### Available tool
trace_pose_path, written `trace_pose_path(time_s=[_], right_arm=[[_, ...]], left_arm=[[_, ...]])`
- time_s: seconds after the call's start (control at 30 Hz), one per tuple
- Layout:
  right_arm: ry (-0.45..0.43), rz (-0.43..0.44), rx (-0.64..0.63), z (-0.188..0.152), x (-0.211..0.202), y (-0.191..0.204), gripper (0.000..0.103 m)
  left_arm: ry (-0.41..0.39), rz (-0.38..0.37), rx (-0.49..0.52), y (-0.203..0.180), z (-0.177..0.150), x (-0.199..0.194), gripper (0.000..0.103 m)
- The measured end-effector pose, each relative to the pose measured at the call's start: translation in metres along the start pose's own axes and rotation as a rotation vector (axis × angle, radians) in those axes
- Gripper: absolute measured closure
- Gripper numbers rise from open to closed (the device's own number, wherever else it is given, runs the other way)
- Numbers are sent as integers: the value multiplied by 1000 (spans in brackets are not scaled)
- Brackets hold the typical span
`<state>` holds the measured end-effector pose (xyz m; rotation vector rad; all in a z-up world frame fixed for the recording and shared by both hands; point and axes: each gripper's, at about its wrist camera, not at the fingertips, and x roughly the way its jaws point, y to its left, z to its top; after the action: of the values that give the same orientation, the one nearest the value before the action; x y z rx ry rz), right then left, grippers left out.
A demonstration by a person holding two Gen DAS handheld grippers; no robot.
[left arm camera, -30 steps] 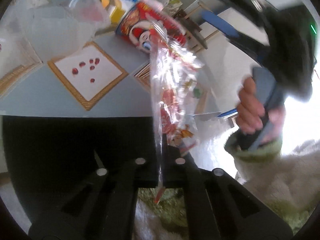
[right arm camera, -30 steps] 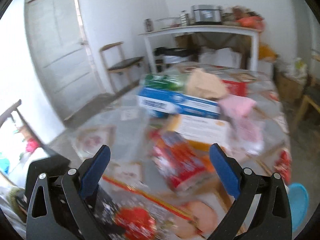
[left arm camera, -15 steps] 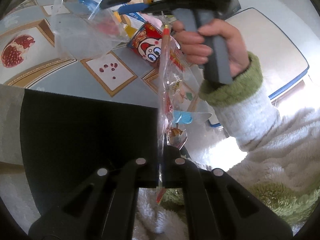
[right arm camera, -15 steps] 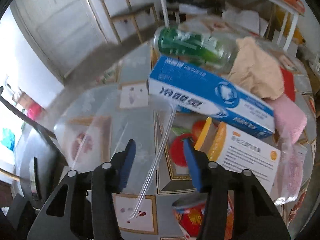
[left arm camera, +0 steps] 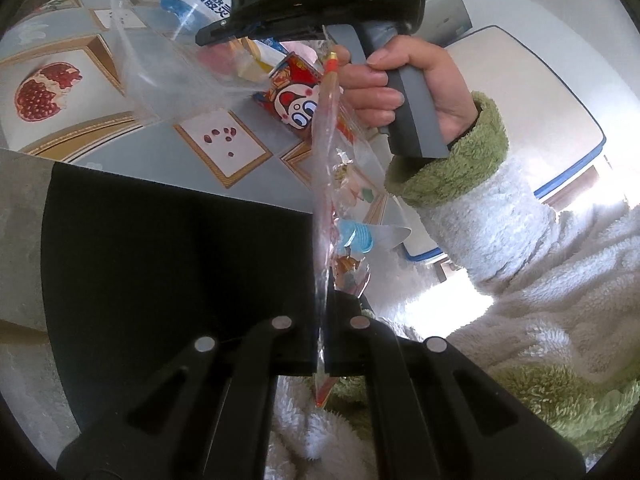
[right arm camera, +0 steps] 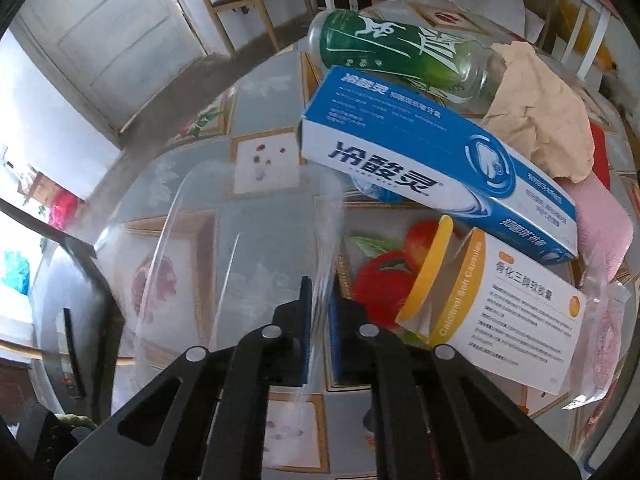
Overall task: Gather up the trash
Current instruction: 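Carry the bag with the left gripper while the right gripper carries the container to the blue wastebasket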
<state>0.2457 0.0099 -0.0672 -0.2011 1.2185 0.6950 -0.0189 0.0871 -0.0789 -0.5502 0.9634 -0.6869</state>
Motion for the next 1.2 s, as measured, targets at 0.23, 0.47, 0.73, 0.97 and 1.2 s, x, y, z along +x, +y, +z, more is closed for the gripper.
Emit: trace_pose_path(time_s=[0.23, 0.47, 0.73, 0.97, 1.2], right_arm=[[-71, 150, 54, 8, -25, 1, 99], [-207, 260, 67, 6, -75, 4, 99], [-457, 303, 109, -32, -172, -32, 99], [-712, 162, 277, -125, -275, -125, 99], [-826, -105, 593, -256, -330, -231, 99]], left_arm=[[-45, 13, 12, -5, -4, -14, 103], [-75, 26, 36, -19, -7, -27, 103], [-113, -38, 79, -43, 11, -32, 103], [-56, -96, 173, -84, 62, 17, 103], [128, -114, 244, -136, 139, 115, 103]])
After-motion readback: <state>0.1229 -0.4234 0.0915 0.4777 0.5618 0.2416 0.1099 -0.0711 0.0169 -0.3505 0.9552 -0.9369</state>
